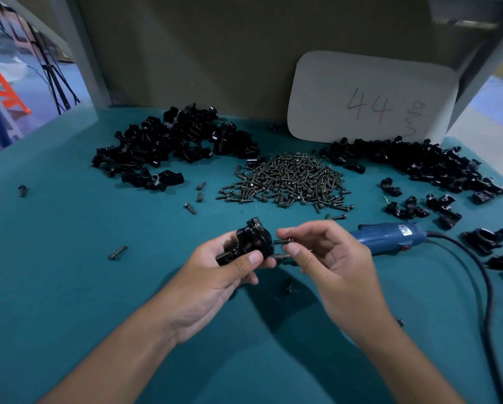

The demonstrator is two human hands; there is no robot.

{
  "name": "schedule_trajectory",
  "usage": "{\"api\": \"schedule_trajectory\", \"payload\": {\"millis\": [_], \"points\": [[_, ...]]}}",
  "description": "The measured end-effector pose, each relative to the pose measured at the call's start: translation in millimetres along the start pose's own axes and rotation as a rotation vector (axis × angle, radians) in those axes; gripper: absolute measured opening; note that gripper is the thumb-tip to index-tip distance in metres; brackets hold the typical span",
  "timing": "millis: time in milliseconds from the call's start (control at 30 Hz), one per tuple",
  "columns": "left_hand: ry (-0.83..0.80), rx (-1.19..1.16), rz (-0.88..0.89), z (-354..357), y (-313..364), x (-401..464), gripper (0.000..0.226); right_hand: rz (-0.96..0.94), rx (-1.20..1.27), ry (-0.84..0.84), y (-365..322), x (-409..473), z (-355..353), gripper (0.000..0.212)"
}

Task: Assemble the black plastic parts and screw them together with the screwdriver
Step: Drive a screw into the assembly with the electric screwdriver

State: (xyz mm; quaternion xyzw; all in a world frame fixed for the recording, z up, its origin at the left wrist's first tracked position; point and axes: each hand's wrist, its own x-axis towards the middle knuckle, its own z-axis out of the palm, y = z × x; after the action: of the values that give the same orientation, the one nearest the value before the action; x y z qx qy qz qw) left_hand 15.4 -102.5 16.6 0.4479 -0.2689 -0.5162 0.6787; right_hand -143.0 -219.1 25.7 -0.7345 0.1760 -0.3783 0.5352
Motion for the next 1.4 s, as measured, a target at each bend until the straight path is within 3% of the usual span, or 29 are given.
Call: {"api": "schedule_trajectory", "payload": {"millis": [100,267,533,833,900,1100,1400], "points": [[0.004,0.002,-0.001,-1,0,0,0.051,-0.035,-0.079,0.001,1,-1,0,0.020],[-0.010,-0.003,0.023,-2,-2,1,0.043,-0.134,-0.249,0.007,-1,-2,1,0.013],[-0.021,0.070,0.051,0,-2,1,0.044,-0.219,-0.312,0.074,-2,-2,-2,0.007],[-0.068,0.023,0.015,-1,0,-2,0.042,-0.553,-0.630,-0.010,-3,0,-16,0.010],[-0.065,0.025,0.015,0,0,-2,0.039,-0.554,-0.620,-0.009,-3,-1,-15,0.008],[-0.052,0.014,0.006,0,0,-1,0.038,-0.328,-0.532,0.070,-4,-2,-5,0.009],[-0.087,-0.004,-0.042,-2,1,-2,0.038,-0.470,-0.493,0.061,-7,-3,-9,0.007]]}}
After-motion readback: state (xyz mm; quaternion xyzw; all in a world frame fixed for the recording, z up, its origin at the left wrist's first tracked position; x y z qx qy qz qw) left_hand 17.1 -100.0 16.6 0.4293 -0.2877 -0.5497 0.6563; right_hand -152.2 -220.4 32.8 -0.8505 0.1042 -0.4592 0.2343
